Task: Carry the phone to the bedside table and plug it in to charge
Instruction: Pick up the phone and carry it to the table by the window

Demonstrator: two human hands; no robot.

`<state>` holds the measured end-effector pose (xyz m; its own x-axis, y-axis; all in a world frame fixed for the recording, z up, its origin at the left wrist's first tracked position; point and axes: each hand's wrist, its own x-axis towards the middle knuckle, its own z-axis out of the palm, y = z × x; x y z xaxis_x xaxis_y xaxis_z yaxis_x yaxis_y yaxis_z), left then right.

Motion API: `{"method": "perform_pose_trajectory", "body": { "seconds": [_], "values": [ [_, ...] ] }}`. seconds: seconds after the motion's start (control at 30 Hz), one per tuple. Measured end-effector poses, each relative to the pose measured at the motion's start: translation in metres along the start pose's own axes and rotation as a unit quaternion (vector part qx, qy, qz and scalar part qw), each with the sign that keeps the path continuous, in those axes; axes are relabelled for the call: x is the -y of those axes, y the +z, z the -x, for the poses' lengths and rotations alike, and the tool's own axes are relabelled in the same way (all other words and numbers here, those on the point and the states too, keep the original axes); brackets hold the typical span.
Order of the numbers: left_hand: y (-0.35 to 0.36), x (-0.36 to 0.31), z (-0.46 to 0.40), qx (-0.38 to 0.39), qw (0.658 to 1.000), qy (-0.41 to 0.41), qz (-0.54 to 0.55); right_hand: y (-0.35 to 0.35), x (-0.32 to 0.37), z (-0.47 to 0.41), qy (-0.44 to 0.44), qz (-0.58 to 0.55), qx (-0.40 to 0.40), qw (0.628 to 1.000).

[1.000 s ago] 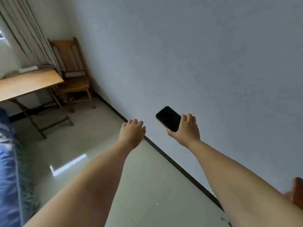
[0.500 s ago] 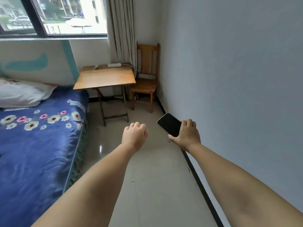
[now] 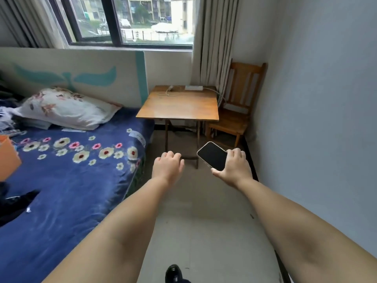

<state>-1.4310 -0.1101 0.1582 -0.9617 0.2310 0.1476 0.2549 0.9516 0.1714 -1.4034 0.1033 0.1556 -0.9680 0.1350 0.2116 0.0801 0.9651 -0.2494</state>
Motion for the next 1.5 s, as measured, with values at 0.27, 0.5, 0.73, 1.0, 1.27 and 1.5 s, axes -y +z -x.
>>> {"method": "perform_pose_trajectory", "body": {
  "seconds": [0.27,0.5,0.73,1.0,1.27,1.5],
  "values": [
    [-0.004,0.055,-0.182,0.009,1.000,0.015,-0.001,0.028,0.023,-0.189,0.005,0.030,-0.012,0.999],
    [0.022,0.078,-0.319,0.014,0.999,0.037,0.013,0.067,0.023,-0.323,0.008,0.051,0.003,0.999],
    [0.065,0.103,-0.500,0.008,1.000,0.023,0.003,0.127,0.006,-0.504,-0.014,0.066,0.016,0.998],
    [0.101,0.125,-0.668,0.039,0.999,0.003,-0.010,0.177,-0.009,-0.664,-0.008,0.069,0.041,0.997],
    [0.177,0.150,-0.814,0.105,0.994,0.036,-0.004,0.255,-0.039,-0.781,0.075,0.056,0.084,0.992],
    [0.241,0.188,-0.933,0.163,0.984,0.076,0.016,0.319,-0.043,-0.883,0.190,0.035,0.113,0.975]
  ]
}}
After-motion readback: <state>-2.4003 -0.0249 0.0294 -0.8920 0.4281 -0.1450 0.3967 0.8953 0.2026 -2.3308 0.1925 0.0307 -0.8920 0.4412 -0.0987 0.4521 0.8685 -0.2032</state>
